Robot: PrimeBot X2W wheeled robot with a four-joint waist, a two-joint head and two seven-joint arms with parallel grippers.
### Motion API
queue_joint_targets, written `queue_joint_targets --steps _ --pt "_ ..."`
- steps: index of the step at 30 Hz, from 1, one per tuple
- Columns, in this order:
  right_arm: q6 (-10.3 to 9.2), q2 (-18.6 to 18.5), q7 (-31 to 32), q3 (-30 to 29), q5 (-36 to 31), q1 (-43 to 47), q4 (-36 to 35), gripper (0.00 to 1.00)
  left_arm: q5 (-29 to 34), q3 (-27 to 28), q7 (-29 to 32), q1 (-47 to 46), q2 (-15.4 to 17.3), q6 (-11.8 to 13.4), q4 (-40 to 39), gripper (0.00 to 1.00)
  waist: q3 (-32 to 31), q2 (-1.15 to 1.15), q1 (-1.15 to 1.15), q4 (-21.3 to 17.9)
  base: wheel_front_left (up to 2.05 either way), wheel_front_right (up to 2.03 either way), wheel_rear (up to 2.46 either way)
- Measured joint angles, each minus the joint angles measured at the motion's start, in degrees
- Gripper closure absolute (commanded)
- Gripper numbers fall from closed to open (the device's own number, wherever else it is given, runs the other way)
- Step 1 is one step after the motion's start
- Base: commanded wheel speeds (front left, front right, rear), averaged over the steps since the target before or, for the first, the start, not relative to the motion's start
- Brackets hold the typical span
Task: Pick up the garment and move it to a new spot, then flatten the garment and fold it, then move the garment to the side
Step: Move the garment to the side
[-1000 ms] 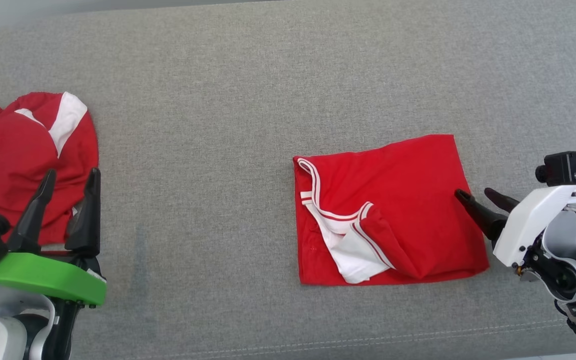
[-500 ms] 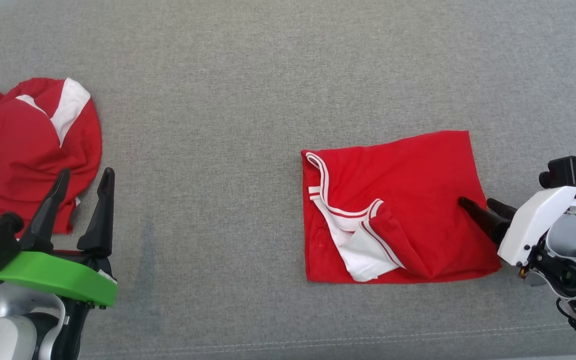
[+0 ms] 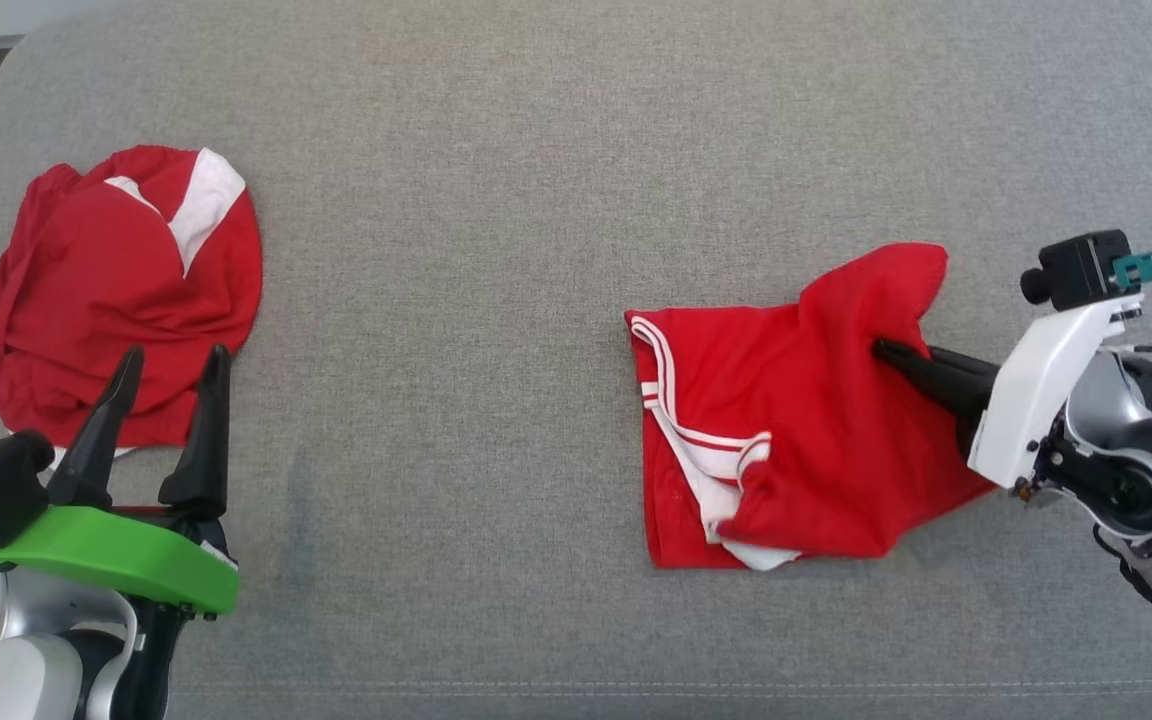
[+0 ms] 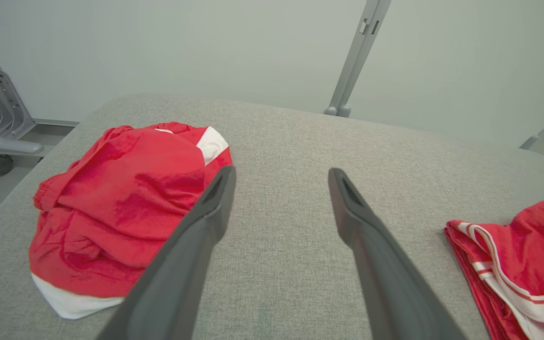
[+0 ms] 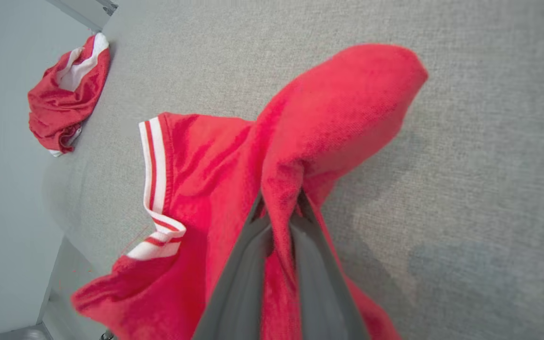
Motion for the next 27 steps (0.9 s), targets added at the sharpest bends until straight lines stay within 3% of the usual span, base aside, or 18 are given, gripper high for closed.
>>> queue_joint_targets --steps 9,14,21,27 --pt "1.24 -1.11 2.98 1.07 -1.94 -7.04 -6.77 1.00 -0.09 0.16 -0.55 0.93 -0.29 0.00 0.23 0.00 -0.57 0.00 0.00 0.37 0.00 0.00 0.00" --pt "1.12 -2.16 5.08 1.26 -1.89 -7.19 -6.02 1.00 -0.19 0.12 -0.68 1.10 -0.41 0.00 0.15 0.00 -0.70 0.00 0.00 0.35 0.00 0.00 0.00" --pt "-1.20 -4.98 7.40 -0.18 -2.68 -8.10 -3.18 1.00 -0.24 -0.07 -0.36 1.20 -0.30 0.00 -1.32 0.00 0.79 0.00 0.00 0.17 0.00 0.00 0.00" --pt "-4.21 -9.15 7.92 -2.37 -7.47 -13.15 0.33 1.00 -0.22 -0.03 0.12 1.02 0.18 0.00 -3.13 0.00 3.31 0.00 0.00 -0.17 0.00 0.00 0.00"
